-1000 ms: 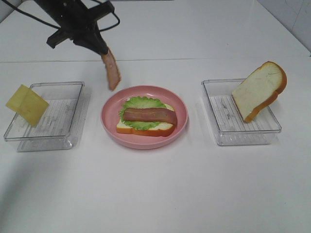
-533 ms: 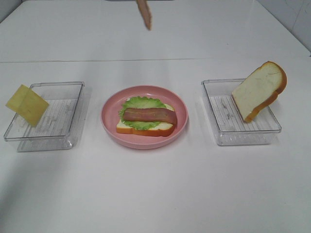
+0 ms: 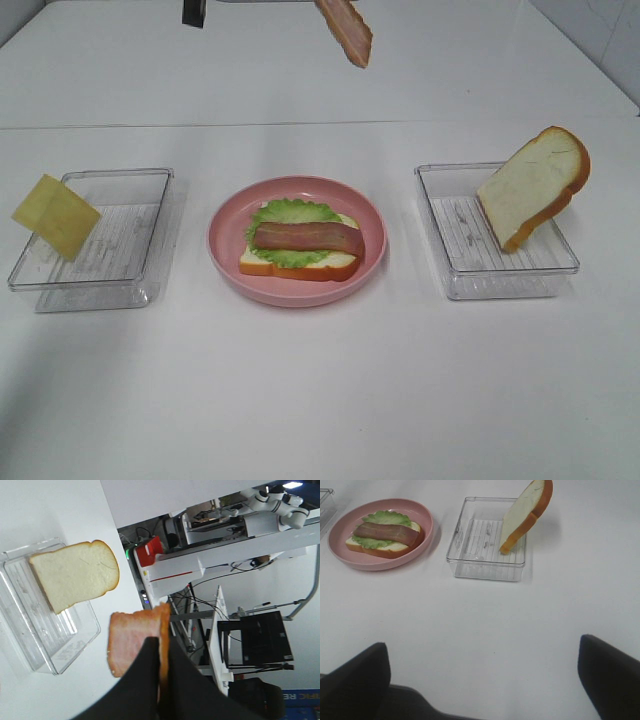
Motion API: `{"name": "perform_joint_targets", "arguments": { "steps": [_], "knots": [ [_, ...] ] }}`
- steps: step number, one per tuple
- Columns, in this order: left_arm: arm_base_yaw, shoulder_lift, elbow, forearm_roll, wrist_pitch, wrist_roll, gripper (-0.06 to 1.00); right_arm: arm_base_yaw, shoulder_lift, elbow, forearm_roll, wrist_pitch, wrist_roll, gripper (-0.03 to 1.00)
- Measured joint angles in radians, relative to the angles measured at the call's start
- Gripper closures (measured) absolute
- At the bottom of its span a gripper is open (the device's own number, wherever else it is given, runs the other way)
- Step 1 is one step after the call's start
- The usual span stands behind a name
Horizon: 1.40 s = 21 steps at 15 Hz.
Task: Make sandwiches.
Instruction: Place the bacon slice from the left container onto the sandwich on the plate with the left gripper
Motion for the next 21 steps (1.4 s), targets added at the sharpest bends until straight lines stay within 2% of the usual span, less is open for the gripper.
{"name": "perform_joint_targets", "arguments": {
  "steps": [5,9,13,21],
  "knots": [
    [0.000,0.003,0.390,-0.236,-0.005,0.331,0.94,0.000,0.000,0.000,0.000,0.000,0.000,-0.02],
    [0.000,0.004,0.577,-0.343,-0.008,0.513,0.94,0.000,0.000,0.000,0.000,0.000,0.000,-0.02],
    [0.000,0.004,0.628,-0.363,-0.008,0.585,0.94,0.000,0.000,0.000,0.001,0.000,0.000,-0.02],
    [-0.025,0.035,0.628,-0.374,-0.027,0.596,0.94,0.000,0.000,0.000,0.001,0.000,0.000,-0.02]
  ]
}}
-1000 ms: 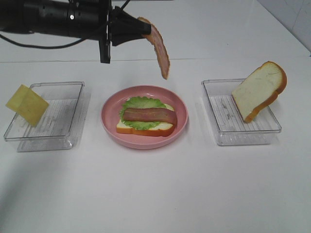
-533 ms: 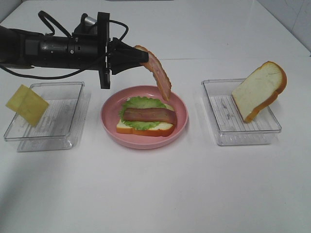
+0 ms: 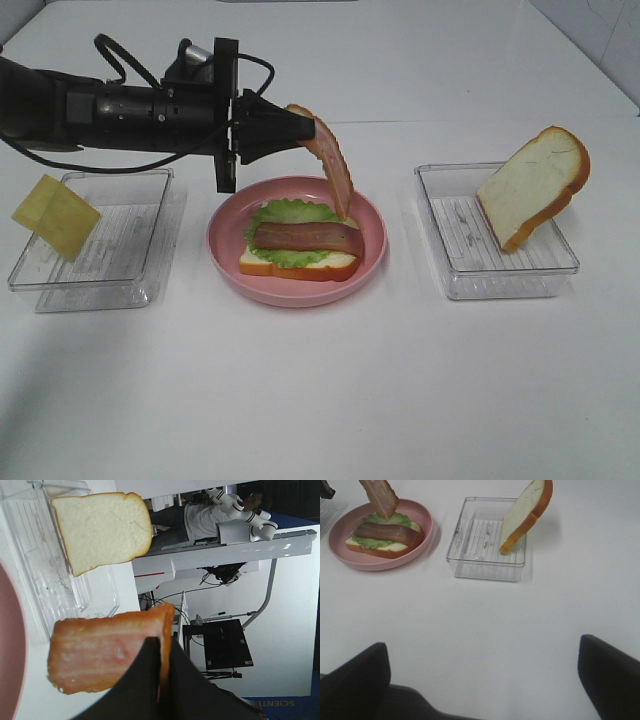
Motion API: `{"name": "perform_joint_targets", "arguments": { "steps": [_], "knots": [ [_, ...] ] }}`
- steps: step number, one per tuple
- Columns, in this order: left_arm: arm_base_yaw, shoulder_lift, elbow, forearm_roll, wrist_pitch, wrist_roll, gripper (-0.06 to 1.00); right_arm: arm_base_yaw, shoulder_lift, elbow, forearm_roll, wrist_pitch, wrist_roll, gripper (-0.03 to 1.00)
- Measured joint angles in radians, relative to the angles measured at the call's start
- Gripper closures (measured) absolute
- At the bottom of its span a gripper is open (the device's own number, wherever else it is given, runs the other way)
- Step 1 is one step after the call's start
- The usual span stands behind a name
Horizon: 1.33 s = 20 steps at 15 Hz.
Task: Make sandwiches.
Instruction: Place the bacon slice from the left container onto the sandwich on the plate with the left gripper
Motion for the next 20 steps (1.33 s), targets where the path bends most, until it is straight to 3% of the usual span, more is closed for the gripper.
{"name": "perform_joint_targets", "arguments": {
  "steps": [10,14,20],
  "knots": [
    [-0.011,0.118,0.000,-0.013,-0.006,0.050,0.94,0.000,0.000,0.000,0.000,0.000,0.000,-0.02],
    [0.026,0.118,0.000,-0.013,-0.052,0.053,0.94,0.000,0.000,0.000,0.000,0.000,0.000,-0.02],
    [0.042,0.117,0.000,0.082,-0.076,0.053,0.94,0.000,0.000,0.000,0.000,0.000,0.000,-0.02]
  ]
}}
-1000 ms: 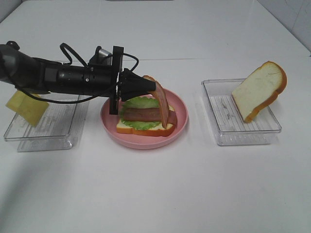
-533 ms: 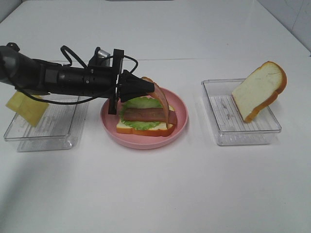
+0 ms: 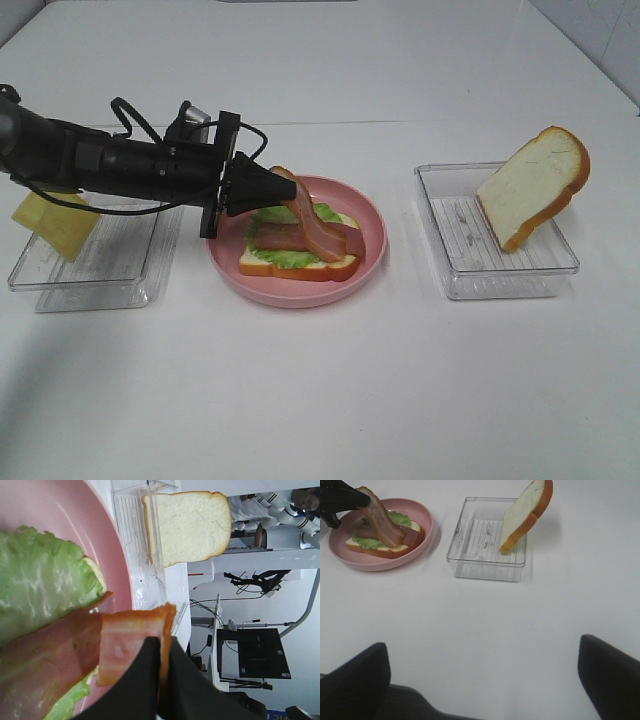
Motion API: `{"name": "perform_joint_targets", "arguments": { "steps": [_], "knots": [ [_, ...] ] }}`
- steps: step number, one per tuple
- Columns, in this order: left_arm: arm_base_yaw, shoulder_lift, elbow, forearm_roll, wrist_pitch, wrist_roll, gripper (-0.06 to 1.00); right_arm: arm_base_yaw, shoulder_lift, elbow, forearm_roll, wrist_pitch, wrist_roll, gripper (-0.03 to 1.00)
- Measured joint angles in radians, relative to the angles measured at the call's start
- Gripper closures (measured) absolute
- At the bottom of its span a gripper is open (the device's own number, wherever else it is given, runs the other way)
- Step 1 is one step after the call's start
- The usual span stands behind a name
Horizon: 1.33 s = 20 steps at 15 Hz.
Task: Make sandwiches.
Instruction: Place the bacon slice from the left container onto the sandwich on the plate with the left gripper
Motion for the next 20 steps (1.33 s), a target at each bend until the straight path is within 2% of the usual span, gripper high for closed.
{"name": "perform_joint_targets", "arguments": {
  "steps": [8,14,16,20],
  "knots": [
    [-0.001,-0.011,-0.003,0.025,-0.076,-0.004,0.94,0.000,0.000,0.000,0.000,0.000,0.000,-0.02],
    [-0.001,-0.011,-0.004,0.032,-0.077,-0.004,0.93,0.000,0.000,0.000,0.000,0.000,0.000,-0.02],
    [-0.001,-0.012,-0.005,0.036,-0.070,-0.004,0.84,0.000,0.000,0.000,0.000,0.000,0.000,-0.02],
    [-0.001,-0.012,-0.006,0.050,-0.051,-0.004,0.52,0.000,0.000,0.000,0.000,0.000,0.000,-0.02]
  ]
}}
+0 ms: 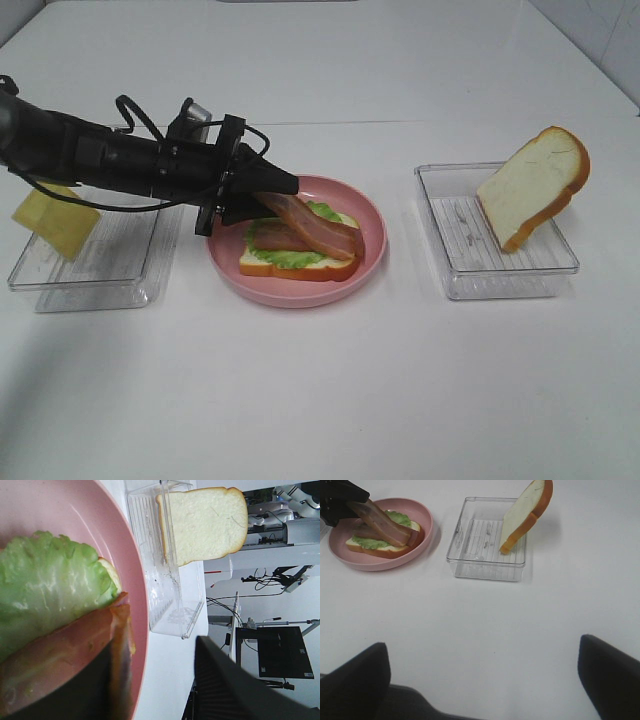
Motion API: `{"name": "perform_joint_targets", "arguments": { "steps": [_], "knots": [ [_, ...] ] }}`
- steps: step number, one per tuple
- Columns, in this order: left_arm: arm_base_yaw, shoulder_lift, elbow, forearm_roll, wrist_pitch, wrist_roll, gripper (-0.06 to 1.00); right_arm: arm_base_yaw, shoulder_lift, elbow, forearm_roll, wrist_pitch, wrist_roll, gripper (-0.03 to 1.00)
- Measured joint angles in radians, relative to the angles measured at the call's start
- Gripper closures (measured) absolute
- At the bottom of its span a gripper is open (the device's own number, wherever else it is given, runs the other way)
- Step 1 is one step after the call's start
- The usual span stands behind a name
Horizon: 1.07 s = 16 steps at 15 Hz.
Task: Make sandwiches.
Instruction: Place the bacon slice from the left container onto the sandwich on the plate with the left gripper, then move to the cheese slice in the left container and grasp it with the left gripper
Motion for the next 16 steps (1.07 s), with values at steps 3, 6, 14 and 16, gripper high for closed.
{"name": "perform_joint_targets", "arguments": {
  "steps": [3,6,14,16],
  "knots": [
    [0.000,-0.011,-0.008,0.054,-0.004,-0.018,0.41,0.000,0.000,0.000,0.000,0.000,0.000,-0.02],
    [0.000,-0.006,-0.095,0.271,-0.016,-0.126,0.40,0.000,0.000,0.000,0.000,0.000,0.000,-0.02],
    [0.000,-0.010,-0.522,0.811,0.141,-0.576,0.40,0.000,0.000,0.000,0.000,0.000,0.000,-0.02],
    [0.001,-0.011,-0.609,0.943,0.143,-0.694,0.40,0.000,0.000,0.000,0.000,0.000,0.000,-0.02]
  ]
}}
